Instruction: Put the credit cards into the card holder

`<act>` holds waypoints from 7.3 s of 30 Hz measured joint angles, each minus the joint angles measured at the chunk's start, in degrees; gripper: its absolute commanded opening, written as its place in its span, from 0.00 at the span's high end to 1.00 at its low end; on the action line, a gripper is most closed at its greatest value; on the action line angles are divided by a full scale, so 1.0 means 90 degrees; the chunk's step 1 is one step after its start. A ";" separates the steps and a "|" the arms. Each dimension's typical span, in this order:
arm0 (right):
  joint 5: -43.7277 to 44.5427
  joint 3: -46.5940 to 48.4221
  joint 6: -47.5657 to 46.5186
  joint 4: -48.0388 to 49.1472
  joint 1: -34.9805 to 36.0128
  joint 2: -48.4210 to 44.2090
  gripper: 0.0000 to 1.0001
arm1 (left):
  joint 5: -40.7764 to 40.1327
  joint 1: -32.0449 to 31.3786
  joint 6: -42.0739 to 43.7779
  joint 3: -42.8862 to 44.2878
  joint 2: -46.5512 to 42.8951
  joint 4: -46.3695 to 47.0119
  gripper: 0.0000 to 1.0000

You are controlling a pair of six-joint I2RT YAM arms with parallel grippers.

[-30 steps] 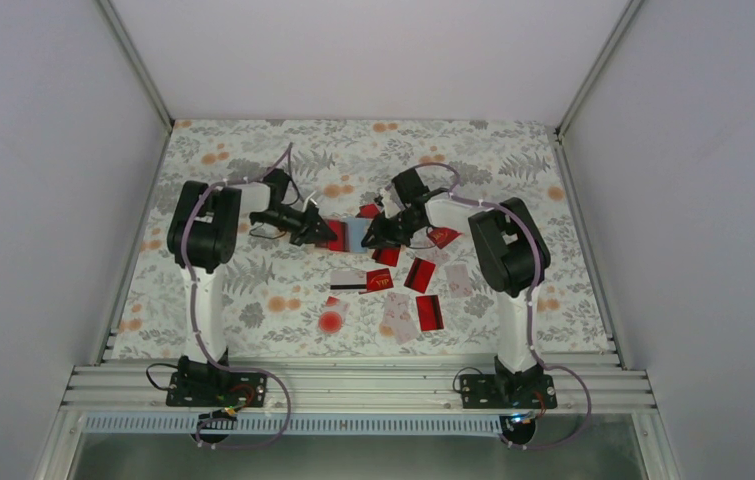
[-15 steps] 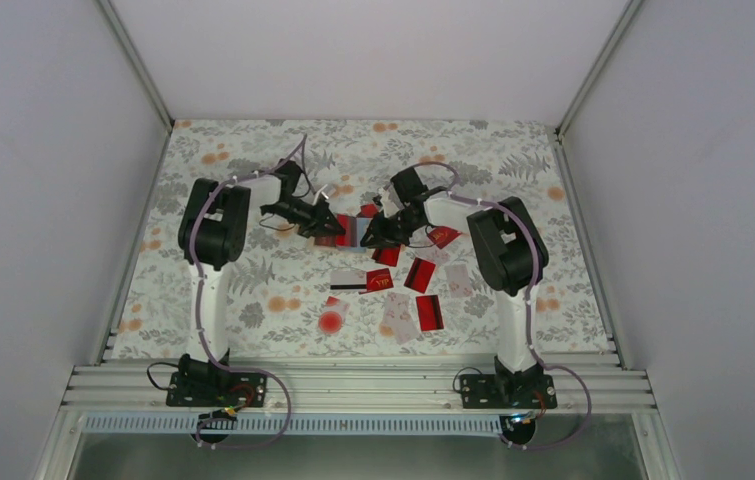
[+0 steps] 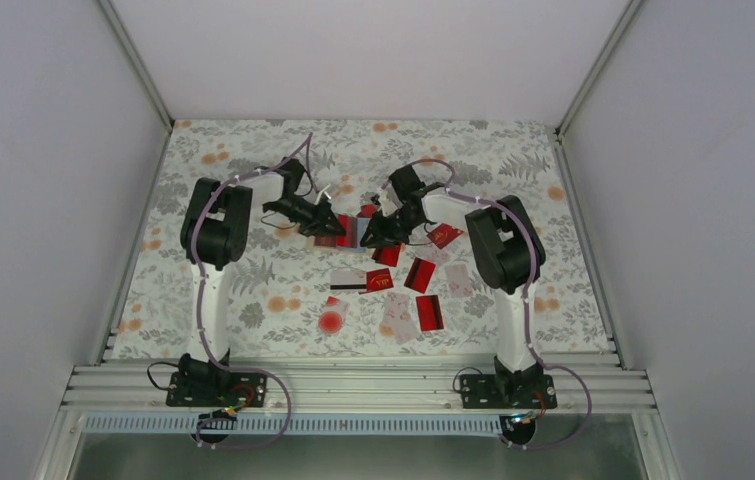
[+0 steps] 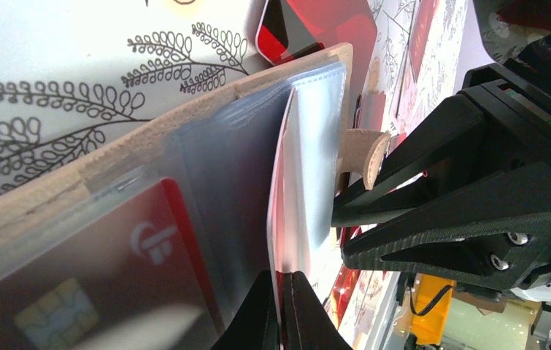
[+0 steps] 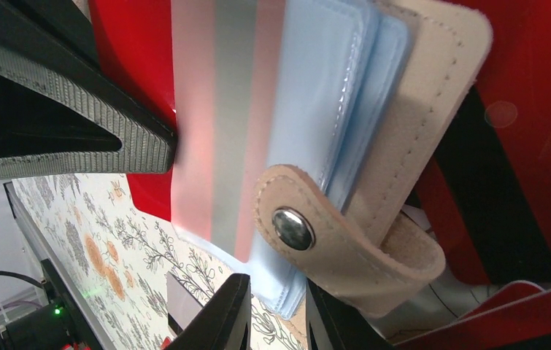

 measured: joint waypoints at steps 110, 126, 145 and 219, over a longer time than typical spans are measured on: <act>-0.0427 0.0457 0.0182 -0.0153 -0.0100 -0.0469 0.74 | -0.1744 -0.0311 -0.0226 0.0053 -0.1231 -0.0622 0.41; -0.0721 0.1581 0.0797 0.0066 0.0398 0.0352 0.58 | -0.2397 -0.0027 -0.0095 -0.0772 -0.1693 -0.0202 0.92; 0.0085 0.1668 0.0828 -0.0481 0.0369 0.0663 0.56 | -0.2691 -0.0034 -0.0124 -0.0843 -0.1360 0.0202 0.98; -0.0010 0.1360 0.0947 -0.0578 0.0267 0.0520 0.53 | -0.2557 -0.0206 -0.0102 -0.0731 -0.1088 0.0274 0.98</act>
